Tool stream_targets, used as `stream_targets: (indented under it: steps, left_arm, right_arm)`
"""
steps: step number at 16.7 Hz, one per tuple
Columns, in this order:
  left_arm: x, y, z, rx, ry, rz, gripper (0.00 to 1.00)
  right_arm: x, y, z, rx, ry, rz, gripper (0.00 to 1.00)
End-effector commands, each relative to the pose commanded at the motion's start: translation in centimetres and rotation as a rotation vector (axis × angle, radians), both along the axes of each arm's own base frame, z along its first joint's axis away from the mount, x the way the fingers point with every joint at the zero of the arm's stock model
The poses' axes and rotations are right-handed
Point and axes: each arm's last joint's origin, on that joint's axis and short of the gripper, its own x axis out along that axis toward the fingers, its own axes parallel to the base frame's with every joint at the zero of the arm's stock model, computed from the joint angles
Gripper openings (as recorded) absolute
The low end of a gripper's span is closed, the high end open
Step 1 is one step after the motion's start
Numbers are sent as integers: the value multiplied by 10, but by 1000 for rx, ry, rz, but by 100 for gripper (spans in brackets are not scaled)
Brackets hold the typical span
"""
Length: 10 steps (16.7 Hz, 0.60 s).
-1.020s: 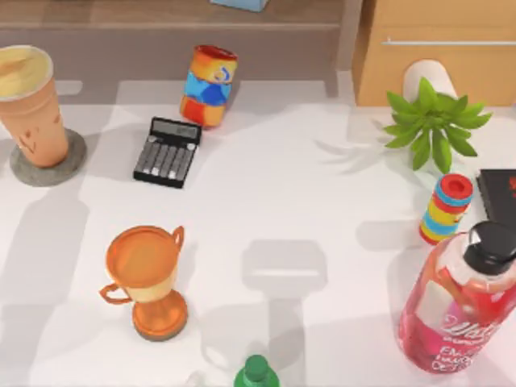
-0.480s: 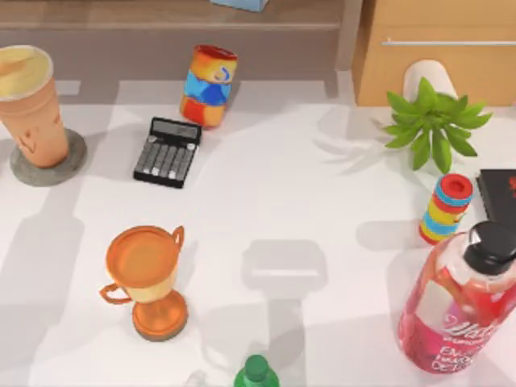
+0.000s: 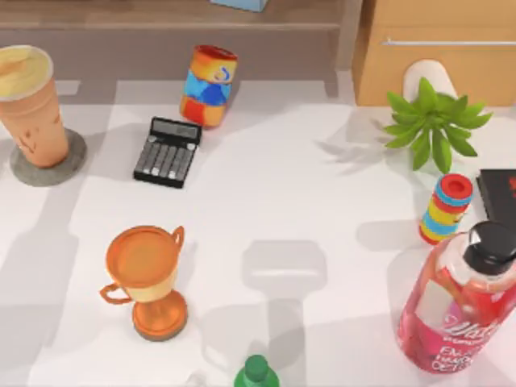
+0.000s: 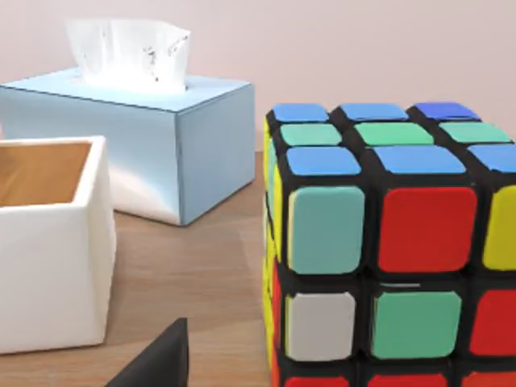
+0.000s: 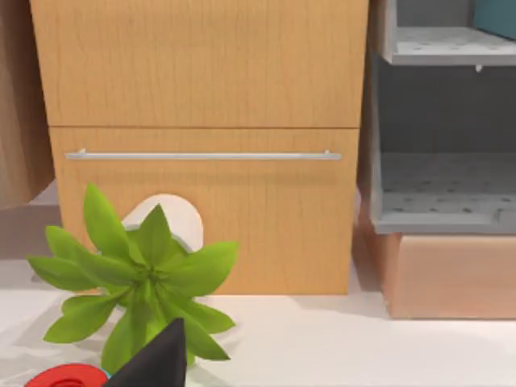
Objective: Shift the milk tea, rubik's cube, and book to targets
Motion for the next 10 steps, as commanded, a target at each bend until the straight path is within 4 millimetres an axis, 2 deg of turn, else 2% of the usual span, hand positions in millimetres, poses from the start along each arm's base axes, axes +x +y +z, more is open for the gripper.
stream_targets:
  steps: [2,5,7,10]
  left_arm:
    - [-30,4,4,-2,-7,1,100]
    - [-87,11,0,-4,-12,2,100]
    - [-130,15,-14,-4,-9,3,100]
    - [-192,20,-50,-3,-6,7,100]
  right_arm:
    - [0,0,0,0,0,0,100]
    - [0,0,0,0,0,0,100]
    - [0,0,0,0,0,0,100]
    - [0,0,0,0,0,0,100]
